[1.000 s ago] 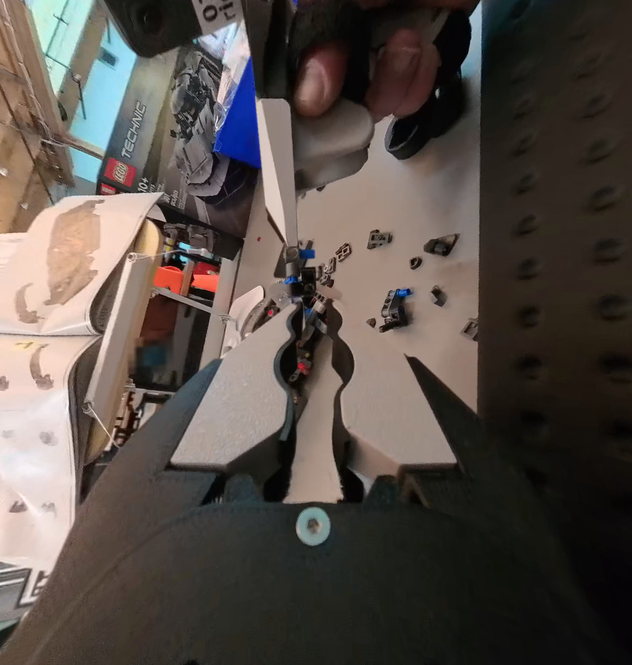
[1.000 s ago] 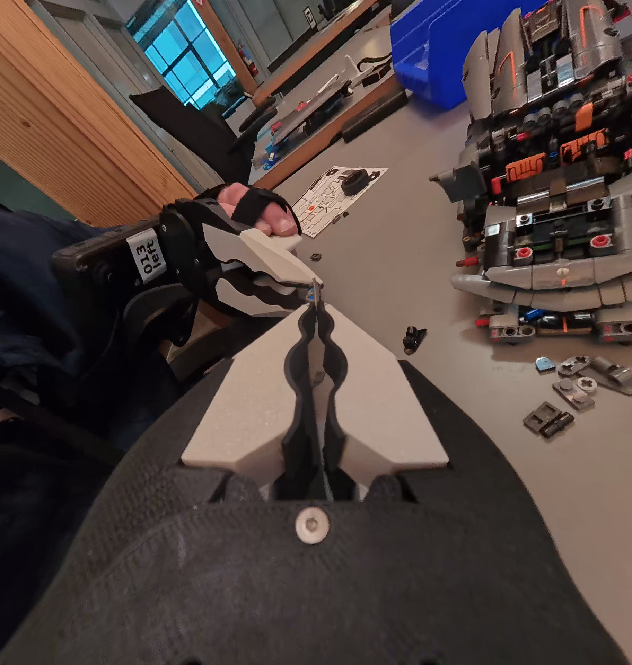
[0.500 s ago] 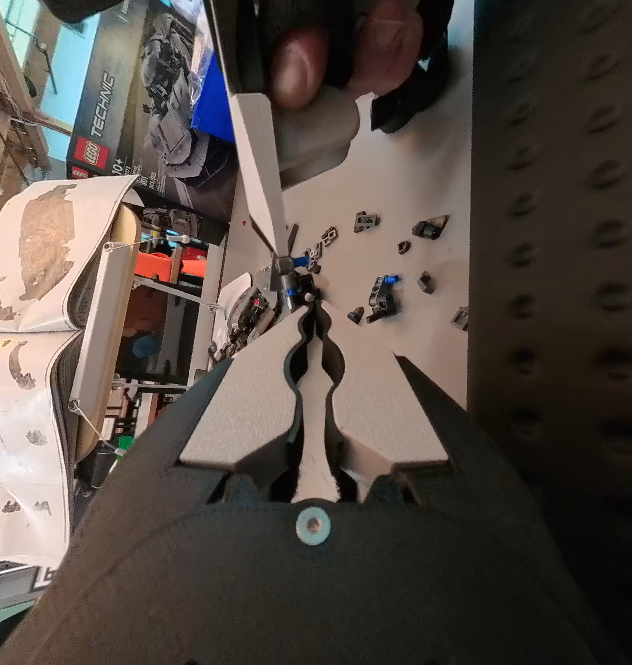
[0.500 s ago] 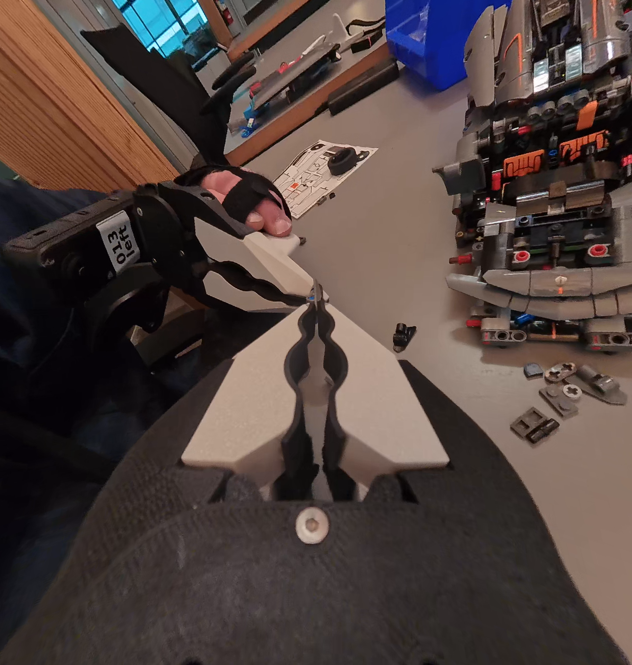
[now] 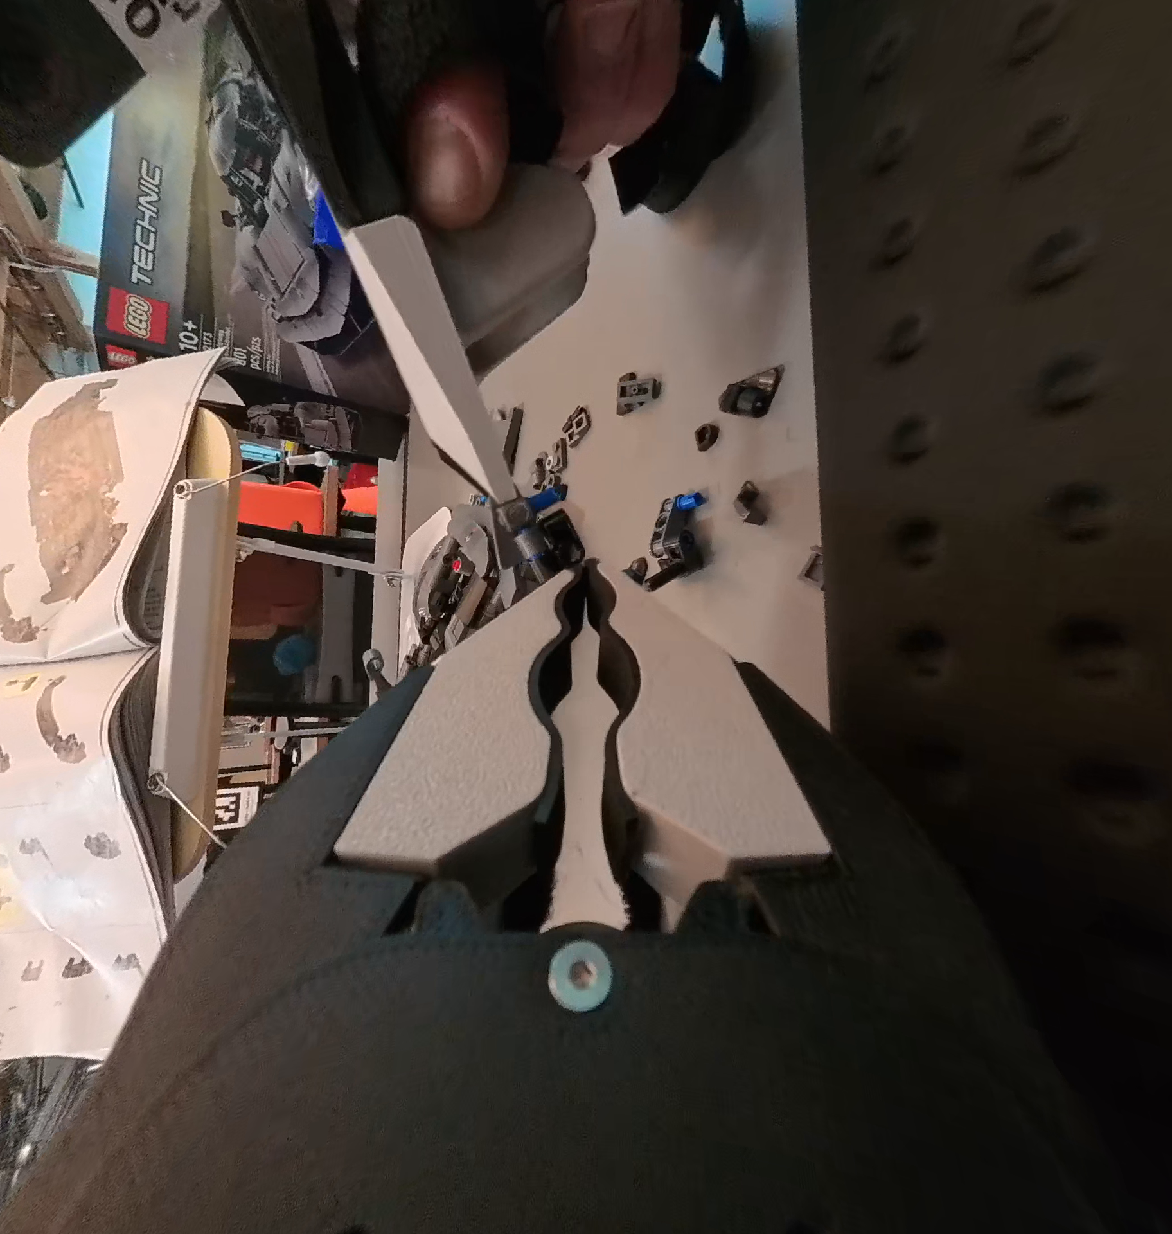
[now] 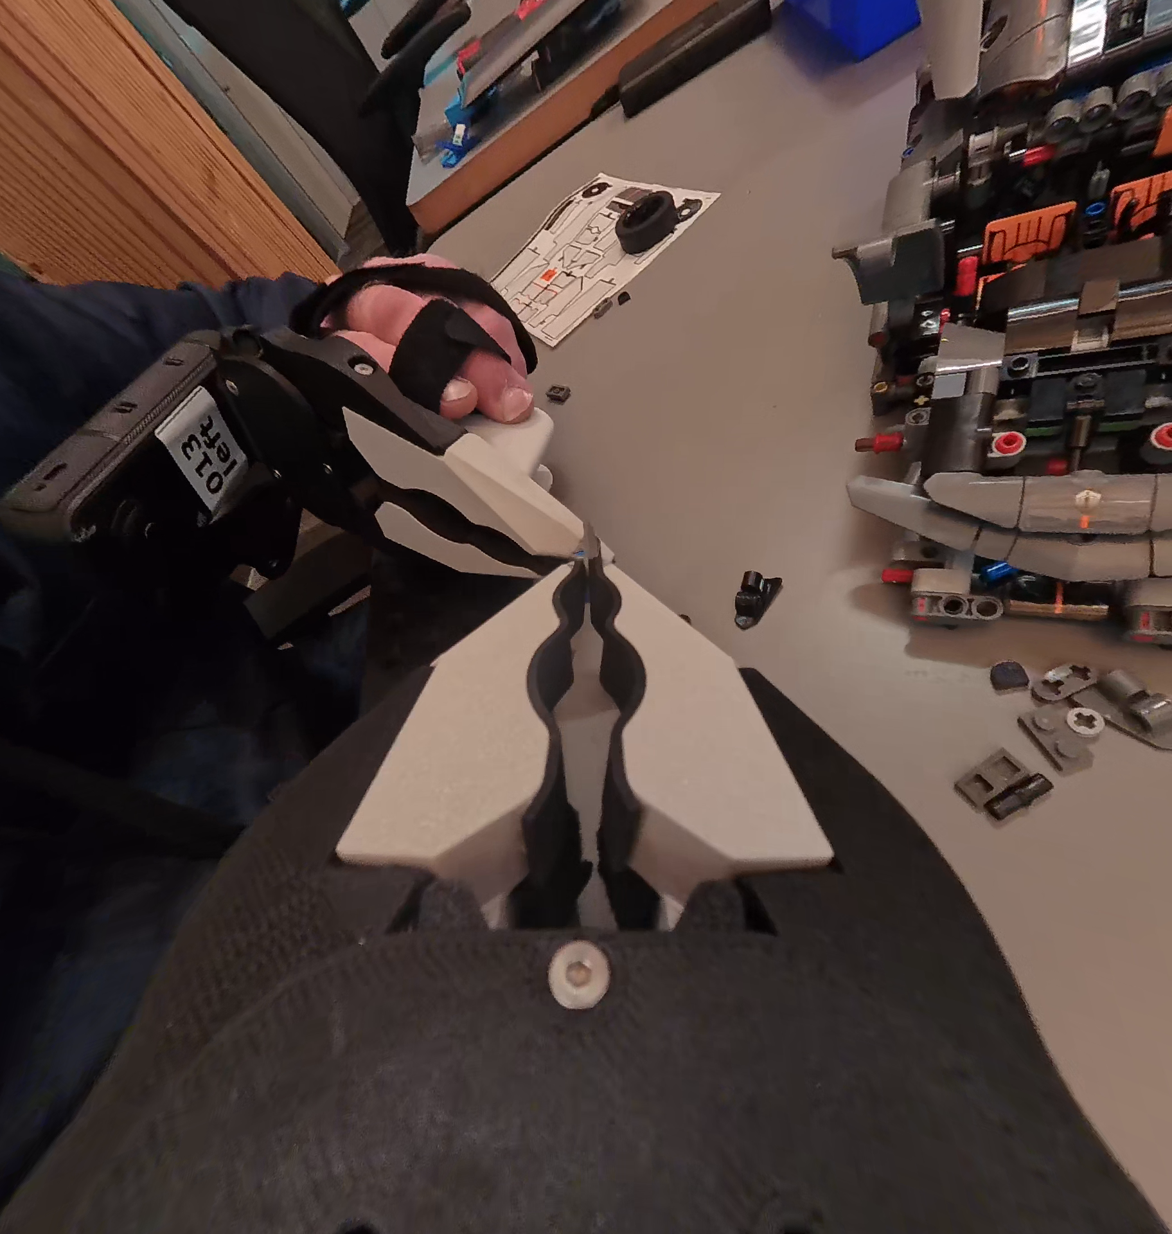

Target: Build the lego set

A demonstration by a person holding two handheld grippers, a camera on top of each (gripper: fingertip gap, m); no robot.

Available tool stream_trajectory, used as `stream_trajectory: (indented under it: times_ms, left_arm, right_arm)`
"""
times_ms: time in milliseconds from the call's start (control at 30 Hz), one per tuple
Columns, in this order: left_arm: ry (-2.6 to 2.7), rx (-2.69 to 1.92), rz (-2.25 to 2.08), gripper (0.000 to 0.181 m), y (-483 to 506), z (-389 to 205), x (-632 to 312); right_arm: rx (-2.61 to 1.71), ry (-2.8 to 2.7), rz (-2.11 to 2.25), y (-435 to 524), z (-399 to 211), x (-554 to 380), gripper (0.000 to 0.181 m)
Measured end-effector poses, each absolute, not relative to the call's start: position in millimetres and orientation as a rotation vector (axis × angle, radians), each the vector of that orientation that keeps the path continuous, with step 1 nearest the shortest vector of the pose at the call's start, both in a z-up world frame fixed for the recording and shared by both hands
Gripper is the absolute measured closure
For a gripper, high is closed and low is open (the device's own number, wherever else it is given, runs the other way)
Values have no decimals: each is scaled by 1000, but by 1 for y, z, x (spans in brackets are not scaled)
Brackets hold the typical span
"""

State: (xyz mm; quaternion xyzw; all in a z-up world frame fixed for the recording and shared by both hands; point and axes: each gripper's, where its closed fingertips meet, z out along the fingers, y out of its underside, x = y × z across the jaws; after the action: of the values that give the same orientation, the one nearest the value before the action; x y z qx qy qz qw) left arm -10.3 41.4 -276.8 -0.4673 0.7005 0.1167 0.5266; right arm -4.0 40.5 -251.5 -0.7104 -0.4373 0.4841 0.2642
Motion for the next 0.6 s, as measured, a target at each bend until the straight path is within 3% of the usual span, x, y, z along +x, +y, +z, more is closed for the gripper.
stream_trajectory:
  times_ms: [167, 433, 600]
  left_arm:
    - [1647, -1074, 193, 181, 40, -266, -10]
    - [1576, -1324, -146, 149, 55, -264, -23]
    - [1589, -1408, -438, 157, 45, -264, -17]
  right_arm:
    - [-1912, -1223, 1252, 46, -241, -1, 181]
    - [-1979, -1408, 1168, 45, -250, -2, 181]
    - [-1990, -1460, 1149, 45, -253, -6, 181]
